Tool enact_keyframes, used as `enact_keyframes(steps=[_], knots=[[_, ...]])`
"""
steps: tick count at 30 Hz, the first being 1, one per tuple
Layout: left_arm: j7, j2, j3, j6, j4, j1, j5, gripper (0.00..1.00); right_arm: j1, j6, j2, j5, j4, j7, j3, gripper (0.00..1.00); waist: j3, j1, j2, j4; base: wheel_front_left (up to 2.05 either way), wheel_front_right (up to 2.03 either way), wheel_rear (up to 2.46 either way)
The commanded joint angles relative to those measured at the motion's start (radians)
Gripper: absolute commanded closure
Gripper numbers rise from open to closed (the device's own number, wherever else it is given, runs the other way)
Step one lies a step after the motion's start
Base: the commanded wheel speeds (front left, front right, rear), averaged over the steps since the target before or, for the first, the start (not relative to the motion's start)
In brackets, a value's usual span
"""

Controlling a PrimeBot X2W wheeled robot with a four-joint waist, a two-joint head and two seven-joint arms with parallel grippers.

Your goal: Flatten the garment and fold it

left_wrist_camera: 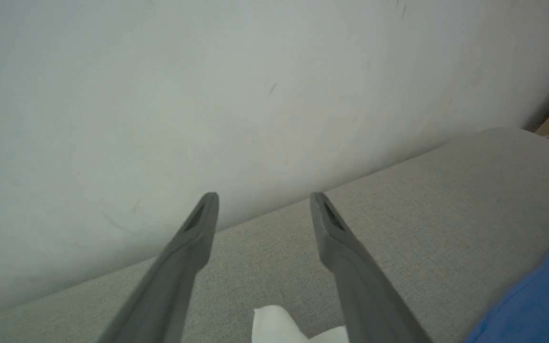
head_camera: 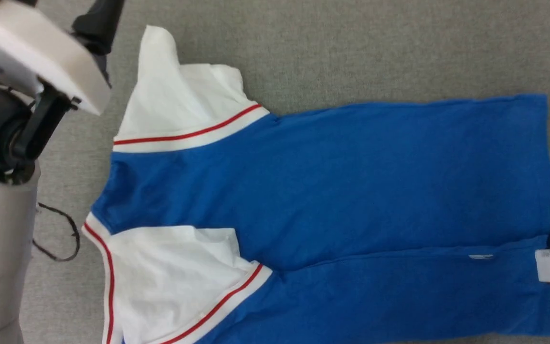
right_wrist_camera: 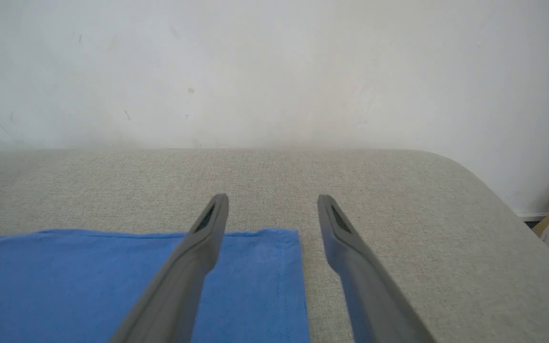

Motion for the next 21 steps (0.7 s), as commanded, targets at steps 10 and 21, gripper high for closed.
enact_keyframes(steps=[10, 21], knots=[[0.278, 0.046, -0.063, 0.003, 0.114, -0.083, -0.120, 0.00, -0.047, -0.001, 0.003, -0.001, 0.041, -0.001, 0.034, 0.00, 0.117, -0.0004, -0.0001, -0.064, 0.00, 0.00, 0.00], [0.480, 0.105, -0.046, 0.098, 0.061, -0.041, -0.161, 0.00, -0.042, -0.001, 0.003, 0.007, 0.069, 0.008, 0.052, 0.00, 0.126, -0.0004, -0.0001, -0.071, 0.00, 0.00, 0.00]])
